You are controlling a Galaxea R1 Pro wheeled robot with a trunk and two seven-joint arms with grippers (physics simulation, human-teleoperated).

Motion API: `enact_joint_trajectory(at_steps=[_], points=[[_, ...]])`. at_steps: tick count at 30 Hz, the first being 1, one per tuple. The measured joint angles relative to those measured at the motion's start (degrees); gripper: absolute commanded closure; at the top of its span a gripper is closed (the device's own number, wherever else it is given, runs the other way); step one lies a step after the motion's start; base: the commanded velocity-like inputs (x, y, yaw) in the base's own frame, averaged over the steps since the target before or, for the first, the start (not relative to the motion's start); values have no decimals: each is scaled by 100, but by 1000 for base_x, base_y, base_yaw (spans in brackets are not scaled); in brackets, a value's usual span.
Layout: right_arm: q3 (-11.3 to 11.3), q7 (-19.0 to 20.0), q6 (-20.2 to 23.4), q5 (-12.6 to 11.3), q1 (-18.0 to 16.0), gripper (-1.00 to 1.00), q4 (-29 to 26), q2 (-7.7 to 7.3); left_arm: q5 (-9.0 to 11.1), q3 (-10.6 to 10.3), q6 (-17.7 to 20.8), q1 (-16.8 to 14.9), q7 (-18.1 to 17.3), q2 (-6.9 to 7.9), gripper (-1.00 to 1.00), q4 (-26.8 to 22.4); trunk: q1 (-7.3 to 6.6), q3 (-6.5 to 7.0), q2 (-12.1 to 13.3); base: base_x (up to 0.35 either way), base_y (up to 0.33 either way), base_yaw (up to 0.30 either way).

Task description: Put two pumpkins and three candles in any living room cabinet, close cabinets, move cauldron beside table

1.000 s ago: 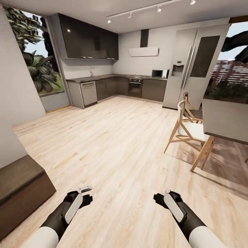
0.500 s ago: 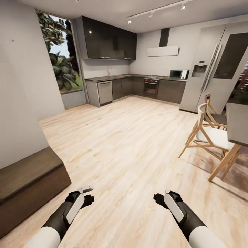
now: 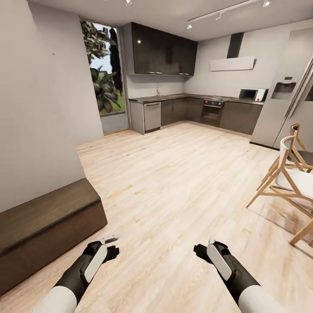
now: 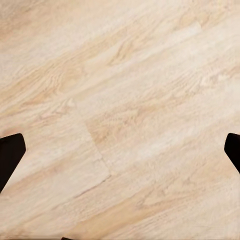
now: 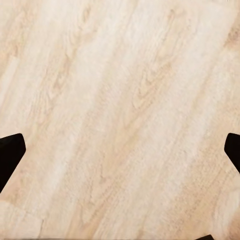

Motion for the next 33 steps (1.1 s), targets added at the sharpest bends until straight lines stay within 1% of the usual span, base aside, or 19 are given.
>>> enact_joint_trajectory(at_steps=[9,33], points=[[0,2,0,0,0,-100,3,0,8,-19,-2,0,4,-37,-100,7,0,0,0,0,0,291],[0,2,0,0,0,-100,3,0,7,-20,-2,0,12,-40,-100,8,0,0,0,0,0,291]])
